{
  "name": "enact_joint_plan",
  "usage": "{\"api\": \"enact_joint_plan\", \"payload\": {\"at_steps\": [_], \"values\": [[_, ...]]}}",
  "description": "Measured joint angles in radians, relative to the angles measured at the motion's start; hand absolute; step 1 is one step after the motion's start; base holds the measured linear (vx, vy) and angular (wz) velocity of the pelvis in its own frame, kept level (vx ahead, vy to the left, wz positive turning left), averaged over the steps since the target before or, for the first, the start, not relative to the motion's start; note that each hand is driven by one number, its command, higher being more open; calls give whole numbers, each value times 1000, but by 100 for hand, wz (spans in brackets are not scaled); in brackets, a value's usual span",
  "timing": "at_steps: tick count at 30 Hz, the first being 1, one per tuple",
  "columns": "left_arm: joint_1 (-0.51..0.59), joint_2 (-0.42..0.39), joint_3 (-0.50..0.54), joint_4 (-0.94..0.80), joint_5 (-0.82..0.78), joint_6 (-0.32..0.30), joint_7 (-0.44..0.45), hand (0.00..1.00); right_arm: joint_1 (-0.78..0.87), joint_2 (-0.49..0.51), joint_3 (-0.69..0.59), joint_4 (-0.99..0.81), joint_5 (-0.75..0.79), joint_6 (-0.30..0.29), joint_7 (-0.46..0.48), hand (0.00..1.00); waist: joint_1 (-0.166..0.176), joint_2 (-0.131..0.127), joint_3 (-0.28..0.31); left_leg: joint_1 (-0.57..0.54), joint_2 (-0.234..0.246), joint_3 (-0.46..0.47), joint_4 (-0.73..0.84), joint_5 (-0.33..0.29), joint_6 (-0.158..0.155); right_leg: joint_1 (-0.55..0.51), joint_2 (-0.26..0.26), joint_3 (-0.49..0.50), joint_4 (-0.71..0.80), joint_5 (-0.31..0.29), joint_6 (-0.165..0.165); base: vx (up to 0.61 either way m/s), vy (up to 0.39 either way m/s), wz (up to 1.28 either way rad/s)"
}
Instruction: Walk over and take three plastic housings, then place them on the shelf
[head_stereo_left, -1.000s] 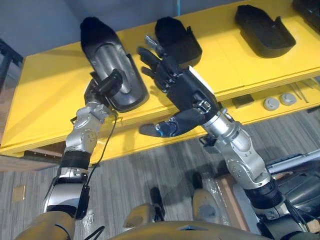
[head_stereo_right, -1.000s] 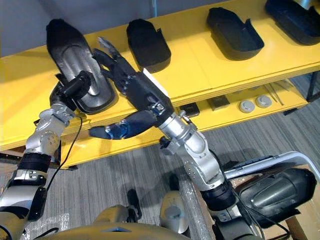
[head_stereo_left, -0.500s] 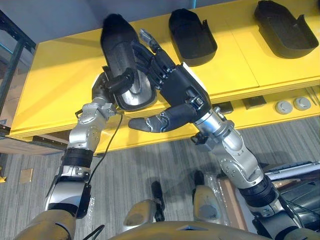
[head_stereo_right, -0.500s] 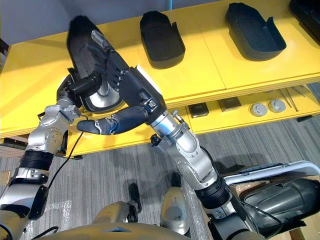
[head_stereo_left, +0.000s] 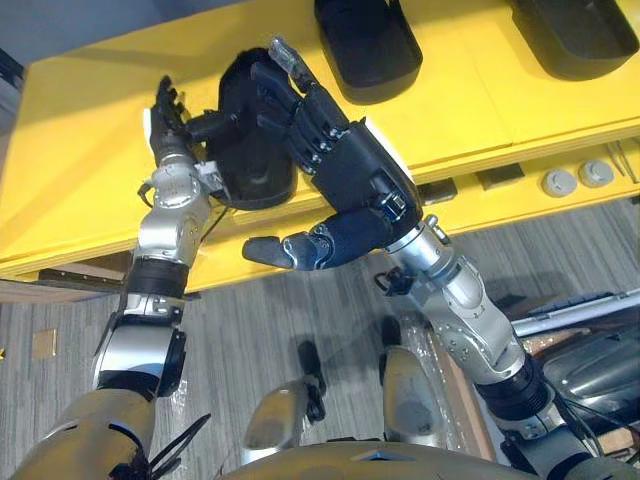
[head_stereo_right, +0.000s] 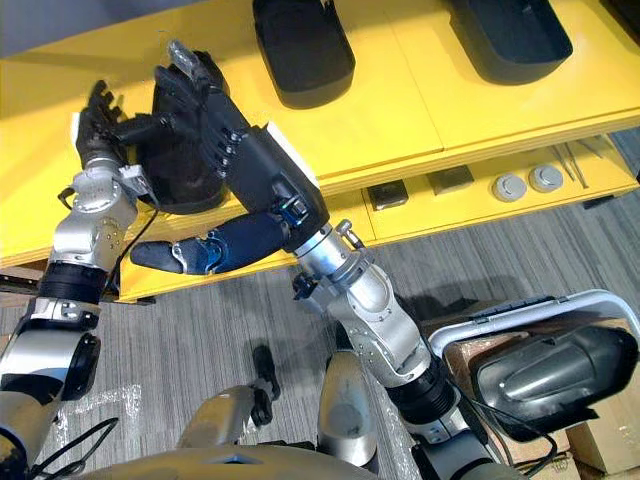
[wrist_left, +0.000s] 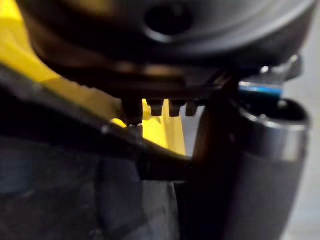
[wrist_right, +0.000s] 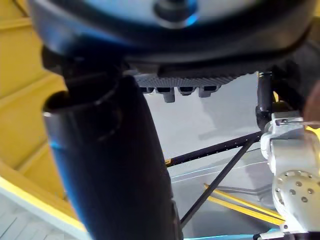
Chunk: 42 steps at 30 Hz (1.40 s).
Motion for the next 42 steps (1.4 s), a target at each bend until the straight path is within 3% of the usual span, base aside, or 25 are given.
{"api": "enact_joint_plan", "payload": {"at_steps": [5, 8, 13, 15, 17, 19, 20, 22, 25, 27, 32, 41, 42], "values": [[-24, 0, 18, 22, -8, -36, 172, 100, 70, 1, 6, 0, 0, -22, 0, 100, -15, -8, 6, -3, 9, 10, 17, -13, -1, -1, 11, 12, 0, 0, 0, 22, -10, -8], [-54, -2, 49, 22, -6, -91, 250, 100, 113, 10, 5, 0, -4, -36, -3, 100, -16, -9, 6, 2, 12, 6, 18, -13, -1, 8, 14, 8, -2, 0, -1, 8, -4, 1], [-66, -1, 94, -99, 8, -216, 262, 100, 183, 14, 2, 1, -43, -51, -18, 100, -13, -9, 6, 42, 13, -10, 21, -20, 1, 67, 14, -10, -21, -1, -3, 7, 0, 4], [-3, 6, 99, -250, 9, -278, 233, 100, 185, 14, 2, 1, -44, -51, -18, 100, -11, -9, 6, 53, 14, -15, 33, -30, 2, 84, 14, -13, -24, -1, -3, -10, 2, -3], [128, 7, 126, -467, 10, -345, 174, 100, 186, 21, -9, 1, -59, -51, -18, 100, -11, -9, 6, 59, 14, -16, 41, -37, 2, 97, 16, -15, -33, -1, -2, -12, 0, -7], [382, -22, 147, -764, 39, -399, 84, 100, 204, 38, -55, 1, -123, -52, -24, 100, -8, -4, 3, 58, 18, -31, 54, -47, 5, 122, 22, -28, -60, 3, 2, 6, -9, 12], [451, -46, 151, -827, 46, -410, 52, 100, 215, 40, -72, 1, -133, -53, -27, 100, -5, -2, 2, 58, 18, -41, 56, -49, 4, 134, 22, -36, -73, 6, 2, 16, -12, 26], [715, -172, 153, -1012, 53, -440, -65, 100, 265, 43, -130, 1, -163, -53, -51, 100, 34, 9, -5, 56, 24, -63, 67, -58, 3, 173, 29, -63, -126, 23, 3, 25, -4, 26], [939, -293, 149, -1049, 48, -459, -175, 100, 319, 57, -181, 1, -199, -55, -89, 100, 75, 17, -16, 56, 22, -110, 66, -57, 3, 227, 29, -114, -181, 36, 4, 24, 6, 43], [1033, -330, 137, -1049, 44, -462, -207, 100, 351, 74, -187, 1, -199, -66, -100, 100, 97, 13, -34, 57, 18, -134, 65, -57, 3, 251, 29, -138, -204, 39, 4, 41, 5, 40], [1183, -365, 70, -1047, 75, -472, -330, 100, 454, 111, -177, 10, -202, -80, -115, 100, 132, -24, -114, 79, 16, -168, 59, -65, 2, 317, 29, -182, -261, 46, 6, 80, 2, 23], [1213, -395, 25, -1022, 6, -477, -448, 100, 536, 156, -143, 105, -202, -92, -187, 100, 129, -50, -189, 113, 15, -155, 47, -78, 4, 351, 30, -176, -283, 48, 8, 5, 5, -5], [1212, -395, -9, -984, 5, -477, -401, 100, 580, 187, -138, 136, -197, -92, -257, 100, 124, -86, -273, 163, 10, -134, -13, -70, 3, 369, 29, -161, -298, 47, 7, 0, 0, 0]]}}
